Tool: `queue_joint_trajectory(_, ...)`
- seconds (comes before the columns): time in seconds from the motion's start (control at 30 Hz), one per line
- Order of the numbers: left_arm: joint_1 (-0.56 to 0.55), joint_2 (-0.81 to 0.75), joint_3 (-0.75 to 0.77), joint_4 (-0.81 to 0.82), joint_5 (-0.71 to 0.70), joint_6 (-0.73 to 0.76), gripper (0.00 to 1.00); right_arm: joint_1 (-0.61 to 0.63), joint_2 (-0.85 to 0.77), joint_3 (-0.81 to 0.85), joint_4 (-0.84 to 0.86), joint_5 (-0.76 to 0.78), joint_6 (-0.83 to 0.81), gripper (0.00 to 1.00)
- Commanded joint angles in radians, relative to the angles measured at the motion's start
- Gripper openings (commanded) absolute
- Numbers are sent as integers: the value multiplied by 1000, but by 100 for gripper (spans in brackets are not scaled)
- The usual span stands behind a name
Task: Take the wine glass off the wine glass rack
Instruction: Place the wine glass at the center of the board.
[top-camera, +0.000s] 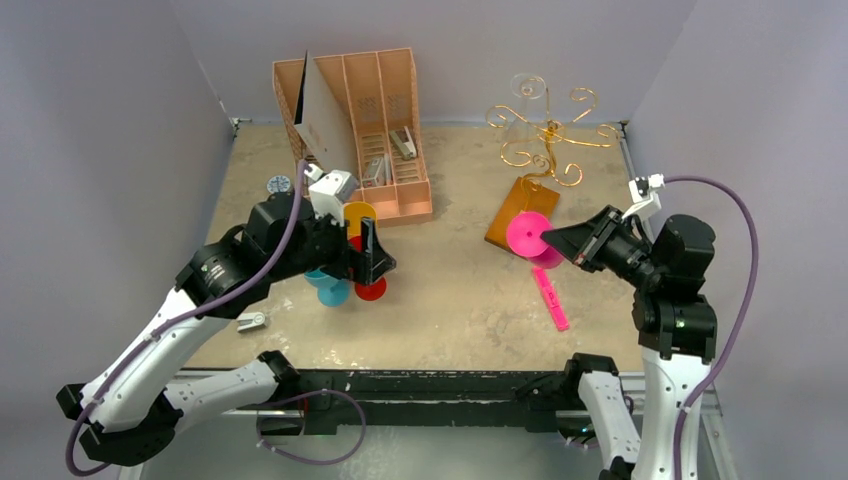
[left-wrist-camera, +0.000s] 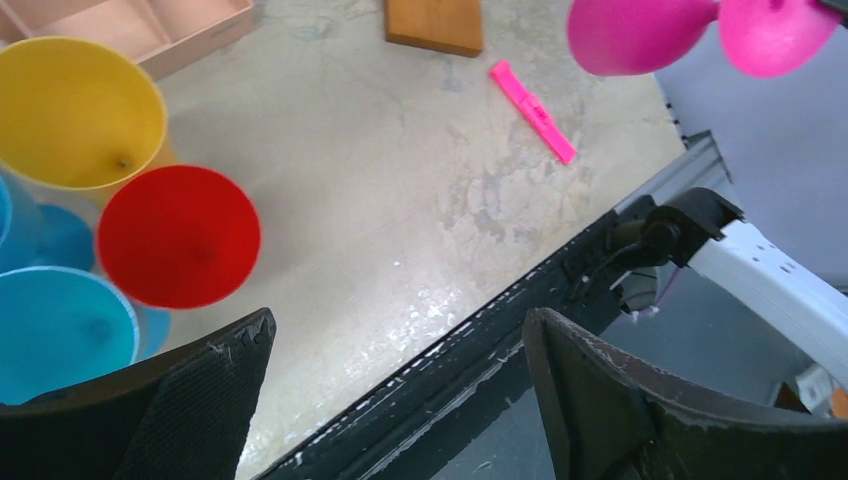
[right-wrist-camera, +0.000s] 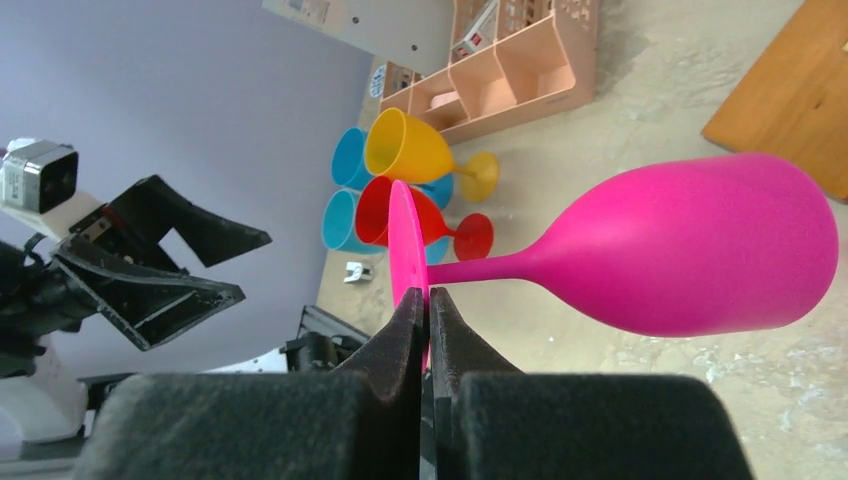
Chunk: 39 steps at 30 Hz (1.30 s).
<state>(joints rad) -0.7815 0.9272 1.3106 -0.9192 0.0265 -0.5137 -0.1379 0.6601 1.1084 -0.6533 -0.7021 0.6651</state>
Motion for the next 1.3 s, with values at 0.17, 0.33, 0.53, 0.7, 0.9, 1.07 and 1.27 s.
queue_joint_trajectory(0.17,-1,103,-20,197,286,-2,87,29,49,-42,135,-265,70,0)
queue_joint_trajectory(0.33,-1,122,-26,258,335,-14,86,244,117,-24,109,-206,-7,0)
queue_joint_trajectory(0.53,-1,131,-47,347,386,-58,86,531,236,-27,216,-61,-17,0)
queue_joint_trajectory(0.7,-1,103,-122,441,413,-98,83,538,264,-69,354,-86,43,0)
queue_joint_trajectory(0.9,-1,160,-115,430,455,-93,73,558,290,-86,478,-145,93,0)
queue_joint_trajectory(1.07,-1,143,-149,526,449,-129,65,561,327,-95,590,-202,161,0)
queue_joint_trajectory(1.27,-1,106,-193,619,428,-168,54,564,326,-129,662,-215,203,0)
